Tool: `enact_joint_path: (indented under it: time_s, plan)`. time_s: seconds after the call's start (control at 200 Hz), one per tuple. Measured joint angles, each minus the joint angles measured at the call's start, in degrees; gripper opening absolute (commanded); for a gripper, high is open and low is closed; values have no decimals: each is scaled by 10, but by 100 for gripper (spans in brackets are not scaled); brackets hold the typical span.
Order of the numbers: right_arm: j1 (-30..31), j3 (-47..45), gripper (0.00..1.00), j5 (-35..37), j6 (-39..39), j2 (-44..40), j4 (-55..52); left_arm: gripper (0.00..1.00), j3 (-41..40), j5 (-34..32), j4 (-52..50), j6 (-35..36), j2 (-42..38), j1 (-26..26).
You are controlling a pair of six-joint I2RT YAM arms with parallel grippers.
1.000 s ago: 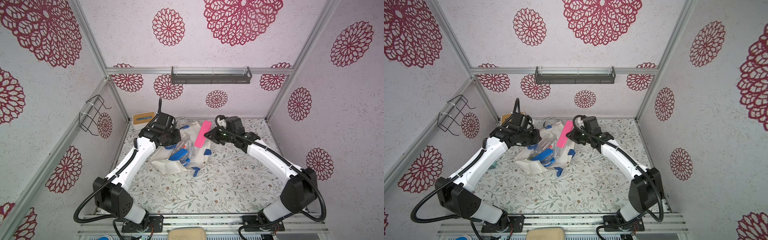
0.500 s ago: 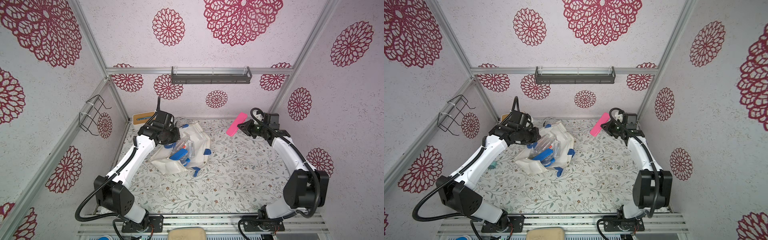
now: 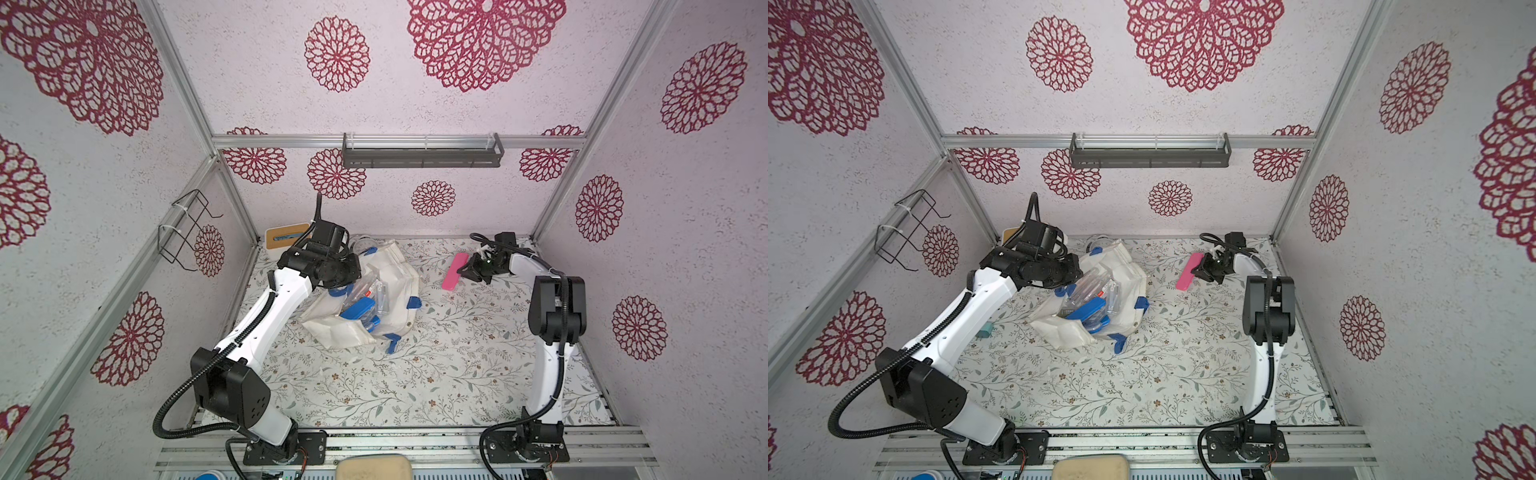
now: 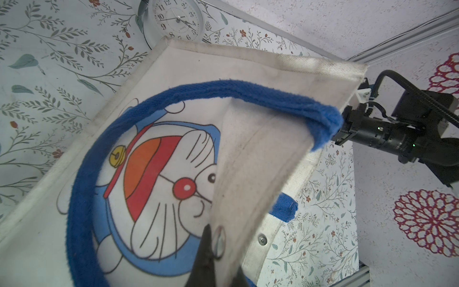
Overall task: Take out the compass set from the canvas bag
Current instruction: Place the compass set at the center of the board.
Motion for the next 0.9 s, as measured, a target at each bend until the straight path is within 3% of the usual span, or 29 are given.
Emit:
enact_joint_path:
  time_s: [0.27,0.395,0.53,0.721,0.901]
  plan:
    - [6,187,22,-23,-39,124,-107,0,0,5,-3,0,0,0]
    - [8,238,42,-16,-39,162,-132,0,0,5,-3,0,0,0]
    - [9,248,54,-5,-27,166,-140,0,0,5,-3,-1,0,0]
    - [10,221,52,58,14,132,-136,0,0,6,-2,-5,0,0]
    - [14,133,44,129,71,7,-126,0,-2,7,0,-11,0,0]
